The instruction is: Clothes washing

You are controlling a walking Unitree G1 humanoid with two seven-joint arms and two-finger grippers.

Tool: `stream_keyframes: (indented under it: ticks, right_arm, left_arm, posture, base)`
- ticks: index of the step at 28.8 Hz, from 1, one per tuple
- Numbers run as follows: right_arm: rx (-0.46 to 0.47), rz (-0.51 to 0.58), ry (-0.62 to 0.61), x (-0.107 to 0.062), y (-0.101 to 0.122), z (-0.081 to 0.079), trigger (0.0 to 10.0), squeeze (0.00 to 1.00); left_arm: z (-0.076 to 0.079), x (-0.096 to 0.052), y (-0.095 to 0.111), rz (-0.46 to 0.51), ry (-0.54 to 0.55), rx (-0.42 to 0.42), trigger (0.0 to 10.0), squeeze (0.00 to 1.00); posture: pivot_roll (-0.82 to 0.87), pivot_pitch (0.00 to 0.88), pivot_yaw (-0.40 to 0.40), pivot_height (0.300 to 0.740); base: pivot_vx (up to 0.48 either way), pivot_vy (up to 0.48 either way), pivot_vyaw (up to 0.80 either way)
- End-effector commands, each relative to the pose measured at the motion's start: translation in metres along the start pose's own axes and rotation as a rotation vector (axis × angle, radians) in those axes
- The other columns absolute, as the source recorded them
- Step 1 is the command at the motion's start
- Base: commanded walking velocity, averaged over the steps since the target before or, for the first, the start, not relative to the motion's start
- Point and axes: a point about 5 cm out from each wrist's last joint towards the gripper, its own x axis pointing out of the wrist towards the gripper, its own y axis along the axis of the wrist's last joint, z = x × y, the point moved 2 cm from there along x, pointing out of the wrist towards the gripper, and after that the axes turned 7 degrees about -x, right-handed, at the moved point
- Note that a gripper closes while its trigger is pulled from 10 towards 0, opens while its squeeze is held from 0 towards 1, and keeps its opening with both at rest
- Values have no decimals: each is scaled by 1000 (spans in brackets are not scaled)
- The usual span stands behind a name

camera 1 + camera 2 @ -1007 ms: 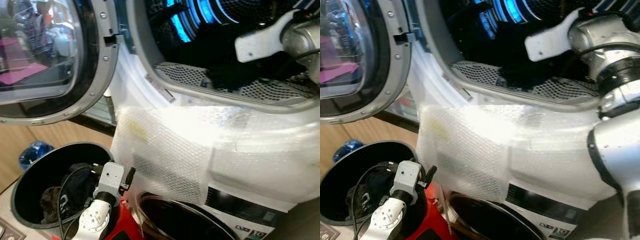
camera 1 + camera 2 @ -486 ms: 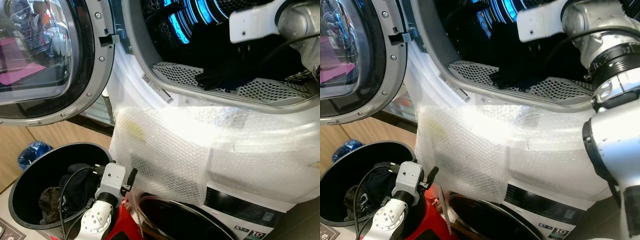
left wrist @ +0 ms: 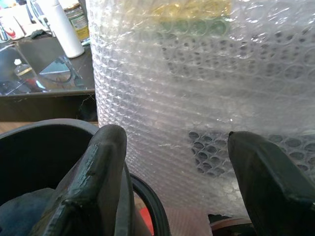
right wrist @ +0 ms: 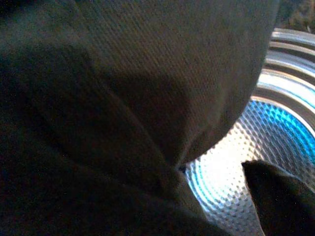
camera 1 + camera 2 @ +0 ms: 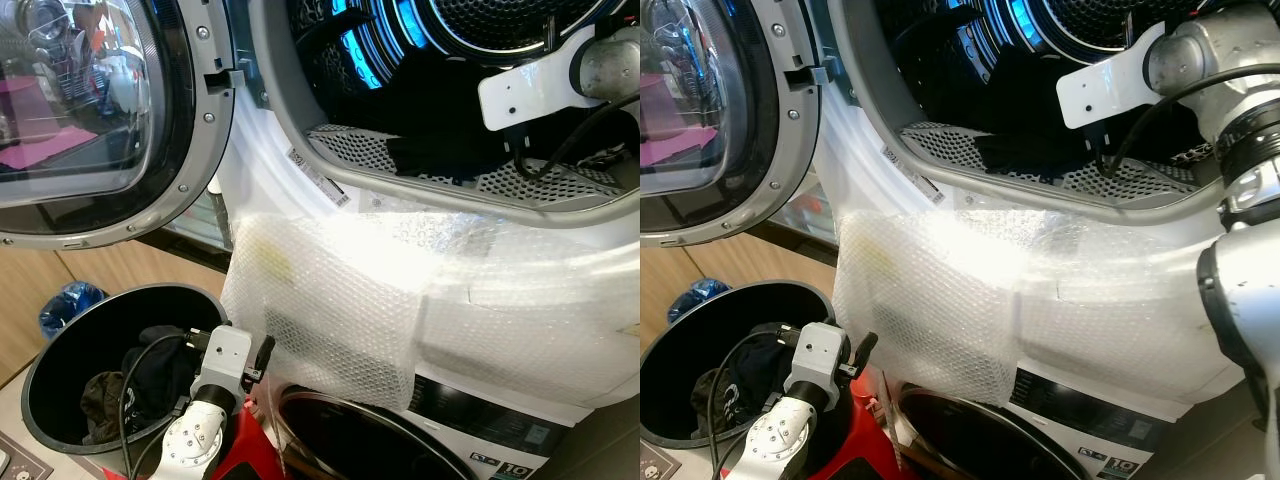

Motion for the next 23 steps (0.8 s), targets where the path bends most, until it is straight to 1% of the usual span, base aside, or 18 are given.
stream_keyframes:
  ticks: [1, 2, 4, 6, 10, 13, 15, 16, 19, 20, 23]
  right_arm:
    - [0, 19, 62, -2, -8, -11, 10000, 0]
    - [-32, 12, 91, -3, -11, -17, 10000, 0]
    - [-40, 17, 110, -3, -13, -20, 10000, 0]
    - [9, 78, 123, -8, -14, -21, 10000, 0]
    - [29, 101, 140, -16, -23, -23, 10000, 0]
    - [38, 79, 106, -19, -32, -24, 10000, 0]
    - [78, 78, 66, -22, -38, -24, 10000, 0]
    - [98, 82, 56, -23, -42, -27, 10000, 0]
    - [122, 91, 35, -25, -45, -30, 10000, 0]
    - [151, 112, 16, -24, -45, -33, 10000, 0]
    - [221, 145, -30, -24, -45, -36, 10000, 0]
  left_arm:
    - [-3, -1, -3, -13, 5, 11, 10000, 0]
    - [-3, -2, -3, -14, 5, 11, 10000, 0]
    - [-3, -2, -3, -14, 4, 10, 10000, 0]
    - [-2, -2, -3, -16, 3, 10, 10000, 0]
    - [-3, -2, -3, -16, 6, 10, 10000, 0]
    - [-2, -2, -3, -17, 6, 10, 10000, 0]
    - [-1, -2, -4, -17, 3, 9, 10000, 0]
    - [0, -2, -4, -15, 4, 8, 10000, 0]
    - [0, -3, -4, -13, 6, 6, 10000, 0]
    - [0, -3, -4, -11, 11, 4, 10000, 0]
    - [1, -3, -4, -12, 13, 3, 10000, 0]
  posture:
    - [-67, 0, 16, 740]
    - [-68, 0, 16, 740]
    - [-68, 0, 16, 740]
    - [-67, 0, 14, 740]
    - [-71, 0, 14, 740]
    - [-81, 0, 17, 740]
    - [-81, 0, 16, 740]
    - [-75, 0, 9, 740]
    - [-71, 0, 3, 740]
    - [-68, 0, 2, 740]
    - [-66, 0, -3, 740]
  base:
    - [0, 0, 0]
    - [0, 0, 0]
    - [0, 0, 0]
    - [0, 0, 0]
    - [0, 0, 0]
    - [0, 0, 0]
    - [0, 0, 0]
    - [0, 0, 0]
    - [0, 0, 0]
    - [0, 0, 0]
    - [0, 0, 0]
